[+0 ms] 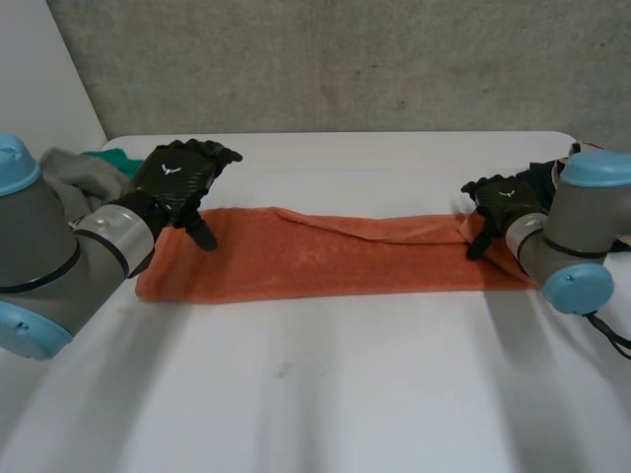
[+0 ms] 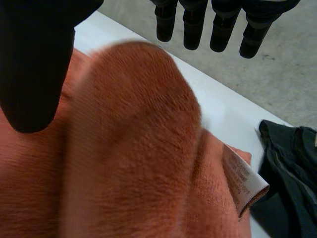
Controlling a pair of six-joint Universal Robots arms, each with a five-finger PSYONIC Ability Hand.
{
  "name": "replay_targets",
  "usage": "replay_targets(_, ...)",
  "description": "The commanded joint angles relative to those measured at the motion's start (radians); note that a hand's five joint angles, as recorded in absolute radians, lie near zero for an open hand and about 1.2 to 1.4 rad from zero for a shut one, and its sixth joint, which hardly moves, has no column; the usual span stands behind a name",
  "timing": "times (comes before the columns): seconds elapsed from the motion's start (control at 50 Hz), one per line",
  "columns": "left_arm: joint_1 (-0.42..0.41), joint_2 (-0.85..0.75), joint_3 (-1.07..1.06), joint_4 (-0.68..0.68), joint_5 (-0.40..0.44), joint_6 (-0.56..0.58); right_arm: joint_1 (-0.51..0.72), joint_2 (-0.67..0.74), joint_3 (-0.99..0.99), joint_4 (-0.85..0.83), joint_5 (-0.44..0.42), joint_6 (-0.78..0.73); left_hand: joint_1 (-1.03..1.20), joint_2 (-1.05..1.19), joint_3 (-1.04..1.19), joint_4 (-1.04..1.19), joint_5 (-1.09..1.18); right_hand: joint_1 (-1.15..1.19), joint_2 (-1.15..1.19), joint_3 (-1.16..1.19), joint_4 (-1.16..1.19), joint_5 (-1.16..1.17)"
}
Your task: Fold the laundry.
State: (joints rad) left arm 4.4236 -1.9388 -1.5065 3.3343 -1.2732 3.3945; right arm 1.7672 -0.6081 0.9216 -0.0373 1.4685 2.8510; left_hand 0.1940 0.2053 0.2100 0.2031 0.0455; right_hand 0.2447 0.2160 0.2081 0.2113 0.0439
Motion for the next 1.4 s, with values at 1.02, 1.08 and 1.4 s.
replay_targets(1.02, 0.014, 0.066, -0.021, 0.004, 0.012, -0.023, -0.13, -0.383, 0.218, 0.073, -0.072, -0.283, -0.019, -0.031, -0.036, -0.029, -0.045, 0.094, 0.123, 0.131, 0.128, 0.121)
replay_targets(1.08, 0.014, 0.075, -0.023, 0.004, 0.02, -0.038, -0.14, -0.386, 0.25, 0.208, -0.074, -0.343, -0.019, -0.031, -0.036, -0.029, -0.045, 0.176, 0.205, 0.213, 0.209, 0.202)
replay_targets(1.4, 0.017, 0.083, -0.031, 0.004, 0.038, -0.057, -0.207, -0.257, 0.39, 0.01, -0.132, -0.42, -0.019, -0.031, -0.036, -0.029, -0.045, 0.279, 0.308, 0.316, 0.313, 0.306)
